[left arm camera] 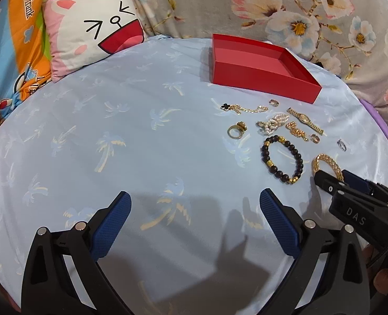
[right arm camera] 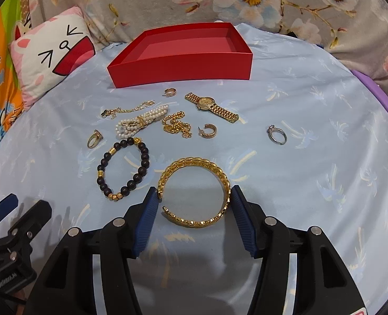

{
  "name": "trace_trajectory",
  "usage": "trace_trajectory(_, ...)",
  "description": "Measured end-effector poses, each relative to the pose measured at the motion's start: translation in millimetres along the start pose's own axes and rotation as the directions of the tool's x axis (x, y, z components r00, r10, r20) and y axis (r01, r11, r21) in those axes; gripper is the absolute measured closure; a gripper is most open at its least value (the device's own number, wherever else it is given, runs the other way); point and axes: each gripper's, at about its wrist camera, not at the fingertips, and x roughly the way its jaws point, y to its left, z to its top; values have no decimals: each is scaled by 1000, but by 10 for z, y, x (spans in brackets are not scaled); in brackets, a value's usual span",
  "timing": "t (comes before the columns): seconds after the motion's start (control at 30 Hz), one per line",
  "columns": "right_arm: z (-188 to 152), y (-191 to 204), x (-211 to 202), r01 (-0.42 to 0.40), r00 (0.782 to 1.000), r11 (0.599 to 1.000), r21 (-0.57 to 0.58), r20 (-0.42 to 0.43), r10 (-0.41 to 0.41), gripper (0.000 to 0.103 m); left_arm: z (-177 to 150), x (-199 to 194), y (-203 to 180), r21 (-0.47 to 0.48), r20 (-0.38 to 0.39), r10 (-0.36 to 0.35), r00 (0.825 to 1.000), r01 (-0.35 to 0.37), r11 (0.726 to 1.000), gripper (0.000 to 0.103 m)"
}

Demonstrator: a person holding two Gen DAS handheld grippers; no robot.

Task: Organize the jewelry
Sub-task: 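Close the right tool on the twisted gold bangle while the left tool approaches the black bead bracelet, then close the left tool on the black bead bracelet while the right tool holds the bangle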

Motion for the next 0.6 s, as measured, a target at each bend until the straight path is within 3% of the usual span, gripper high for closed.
trace_trajectory(0.27, -109, -185, -123, 7, 1000, 999, 36, 10, -7, 48, 216, 57, -96, 36, 33, -9, 999, 7, 999, 7)
trace_trajectory(0.47, -180, -275, -207, 12, 1000, 998, 60, 20, -13, 48, 274, 114, -315, 49, -4, -96, 995, 96, 994, 7)
trace_trajectory(0.6, -211, -336, -242, 14, 1000, 997, 75, 21, -16, 47, 268, 182, -582, 115, -2, -75, 997, 75, 991, 7)
